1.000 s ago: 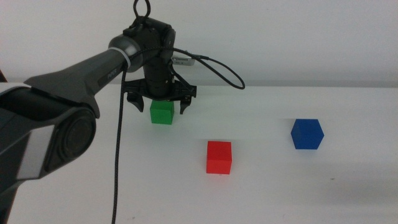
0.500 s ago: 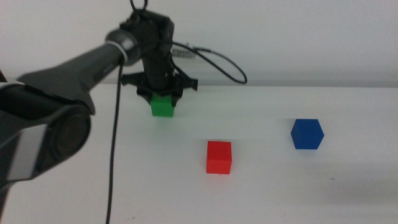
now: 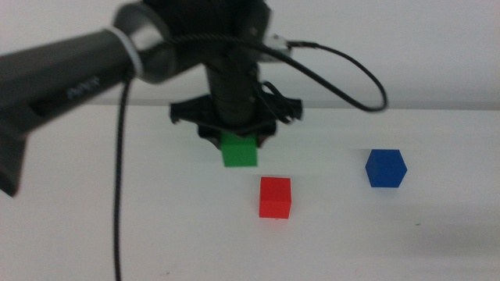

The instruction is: Stack red cubes first, then green, then blue cubes in a specific spot.

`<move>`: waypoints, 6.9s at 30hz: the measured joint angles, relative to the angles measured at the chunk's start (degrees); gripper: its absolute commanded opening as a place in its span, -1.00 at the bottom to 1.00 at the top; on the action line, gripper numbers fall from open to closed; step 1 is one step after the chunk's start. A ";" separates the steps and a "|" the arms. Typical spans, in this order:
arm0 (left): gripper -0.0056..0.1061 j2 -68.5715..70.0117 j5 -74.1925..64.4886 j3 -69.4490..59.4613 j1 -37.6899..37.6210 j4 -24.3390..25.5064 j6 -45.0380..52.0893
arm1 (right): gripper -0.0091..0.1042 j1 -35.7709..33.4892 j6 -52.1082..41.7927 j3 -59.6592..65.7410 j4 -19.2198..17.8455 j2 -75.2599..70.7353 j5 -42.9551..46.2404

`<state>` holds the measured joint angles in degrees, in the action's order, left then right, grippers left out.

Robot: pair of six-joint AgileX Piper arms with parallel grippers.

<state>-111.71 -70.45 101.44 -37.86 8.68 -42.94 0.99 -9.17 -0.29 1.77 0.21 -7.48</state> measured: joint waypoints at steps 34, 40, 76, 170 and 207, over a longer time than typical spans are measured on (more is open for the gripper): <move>-0.93 -11.83 0.19 7.10 -5.11 -1.51 -5.39 | 0.78 0.00 0.00 0.00 0.00 0.00 0.10; -0.93 -13.22 0.19 7.10 -5.11 -1.95 -5.27 | 0.78 0.00 0.00 0.00 0.00 0.00 0.10; 0.78 6.41 0.79 6.60 -5.11 -2.90 24.66 | 0.78 0.00 0.00 0.00 0.00 0.00 0.10; 0.78 63.88 21.97 -40.91 7.96 -23.00 46.61 | 0.75 -8.60 21.27 -80.16 -5.36 106.74 -51.51; 0.78 63.88 22.10 -40.91 7.96 -23.00 46.61 | -0.82 -9.50 23.13 -80.25 -5.41 117.34 -40.69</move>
<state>-47.83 -48.36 60.52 -29.90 -14.31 3.67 -8.51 13.96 -80.54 -3.64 117.56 -48.17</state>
